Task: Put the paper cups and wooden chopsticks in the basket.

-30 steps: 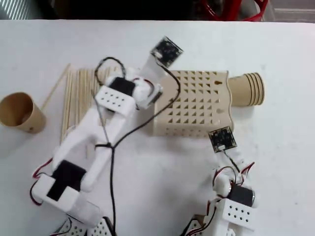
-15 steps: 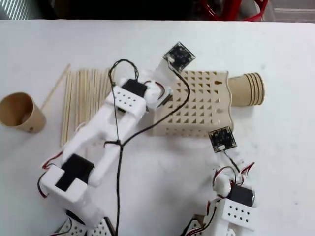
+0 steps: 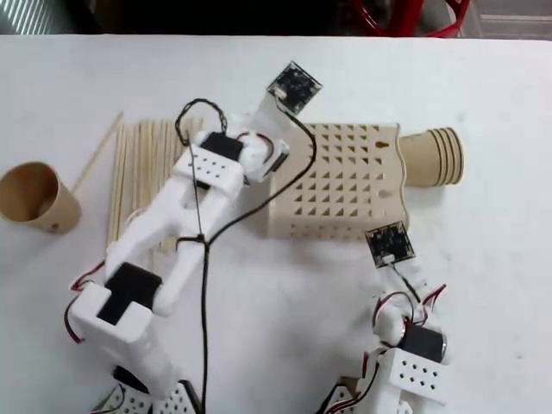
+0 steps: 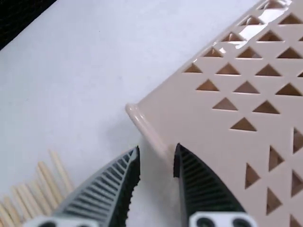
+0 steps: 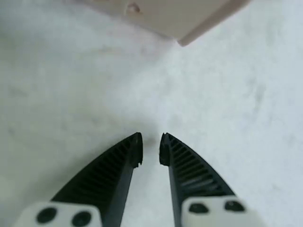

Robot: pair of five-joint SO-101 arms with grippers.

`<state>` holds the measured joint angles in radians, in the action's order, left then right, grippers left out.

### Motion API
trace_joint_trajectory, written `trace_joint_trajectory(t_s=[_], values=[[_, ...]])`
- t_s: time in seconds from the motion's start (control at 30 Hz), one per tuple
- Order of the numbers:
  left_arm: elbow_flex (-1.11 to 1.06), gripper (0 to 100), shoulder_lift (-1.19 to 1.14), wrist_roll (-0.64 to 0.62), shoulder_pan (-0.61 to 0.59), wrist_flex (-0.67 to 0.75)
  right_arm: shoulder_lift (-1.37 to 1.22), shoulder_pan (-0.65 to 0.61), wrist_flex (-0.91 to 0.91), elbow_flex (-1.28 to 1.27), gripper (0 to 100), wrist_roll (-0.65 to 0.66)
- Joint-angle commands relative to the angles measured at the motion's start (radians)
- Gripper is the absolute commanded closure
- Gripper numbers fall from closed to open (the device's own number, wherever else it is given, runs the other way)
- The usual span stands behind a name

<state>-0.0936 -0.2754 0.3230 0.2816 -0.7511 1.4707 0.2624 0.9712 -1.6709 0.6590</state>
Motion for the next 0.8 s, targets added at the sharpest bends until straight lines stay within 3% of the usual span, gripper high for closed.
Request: trace_joint_trajectory(t_s=[0.0,0.77], values=[[-0.006,87,-0.077,0.005,-0.061,0.000,0.007,0.005,-0.021,-0.002,92.5,0.012],[-0.057,87,-0.090,0.006,-0.114,0.000,0.007,0.005,-0.021,-0.002,92.5,0.012]])
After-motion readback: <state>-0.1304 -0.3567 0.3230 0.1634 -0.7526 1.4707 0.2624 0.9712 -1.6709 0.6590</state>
